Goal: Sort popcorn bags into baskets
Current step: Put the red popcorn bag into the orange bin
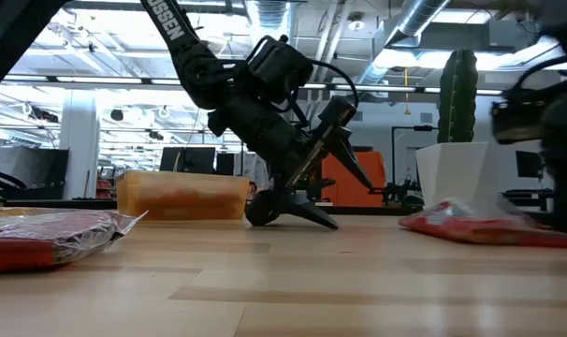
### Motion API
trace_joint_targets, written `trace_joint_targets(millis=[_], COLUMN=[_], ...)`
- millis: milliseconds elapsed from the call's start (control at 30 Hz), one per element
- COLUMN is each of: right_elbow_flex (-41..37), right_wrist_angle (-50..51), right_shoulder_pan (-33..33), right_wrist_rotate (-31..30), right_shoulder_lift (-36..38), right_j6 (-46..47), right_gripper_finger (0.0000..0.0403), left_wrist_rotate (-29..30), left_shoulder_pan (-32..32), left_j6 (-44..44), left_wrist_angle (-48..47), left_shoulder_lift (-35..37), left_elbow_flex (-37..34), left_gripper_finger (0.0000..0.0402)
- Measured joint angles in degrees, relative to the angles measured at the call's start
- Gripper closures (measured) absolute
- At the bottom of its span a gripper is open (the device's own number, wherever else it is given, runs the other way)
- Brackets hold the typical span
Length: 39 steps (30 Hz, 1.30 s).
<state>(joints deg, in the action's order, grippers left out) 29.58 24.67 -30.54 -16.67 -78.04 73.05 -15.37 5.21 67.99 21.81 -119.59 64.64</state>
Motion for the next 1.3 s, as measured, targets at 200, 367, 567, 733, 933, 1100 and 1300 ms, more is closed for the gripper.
trace_joint_targets(millis=[200,367,567,733,933,1100,1300], right_elbow_flex=[-0.17,-0.1,-0.02,0.01,-0.06,0.21,4.51], right_wrist_angle=[-6.88,-17.94,-18.63,-4.41,1.83,-8.28,-9.87], right_shoulder_pan=[9.3,17.72,21.19,19.45,20.51,21.0,21.6], right_wrist_rotate=[-3.02,-0.33,3.9,-0.21,-1.05,2.45,3.73], right_shoulder_lift=[-0.2,-0.17,3.03,8.48,4.16,-3.77,-7.84], right_j6=[-14.97,-30.18,-32.39,-22.7,-24.73,-30.12,-37.18], right_gripper_finger=[0.0344,0.0344,0.0344,0.0348,0.0366,0.0379,0.0376], left_wrist_rotate=[1.74,3.0,5.32,7.13,9.17,9.91,10.32], left_shoulder_pan=[-0.02,-0.02,-0.07,-0.07,-0.07,-0.3,-0.48], left_j6=[-0.35,0.09,0.37,0.85,2.3,3.28,3.65], left_wrist_angle=[0.58,0.98,1.19,1.33,1.16,1.3,1.13], left_shoulder_lift=[-0.15,-0.25,-0.32,-0.35,-0.35,-0.35,-0.35], left_elbow_flex=[-0.06,-0.11,-0.13,-0.13,-0.13,-0.13,-0.15], left_gripper_finger=[0.011,0.011,0.011,0.011,0.011,0.011,0.011])
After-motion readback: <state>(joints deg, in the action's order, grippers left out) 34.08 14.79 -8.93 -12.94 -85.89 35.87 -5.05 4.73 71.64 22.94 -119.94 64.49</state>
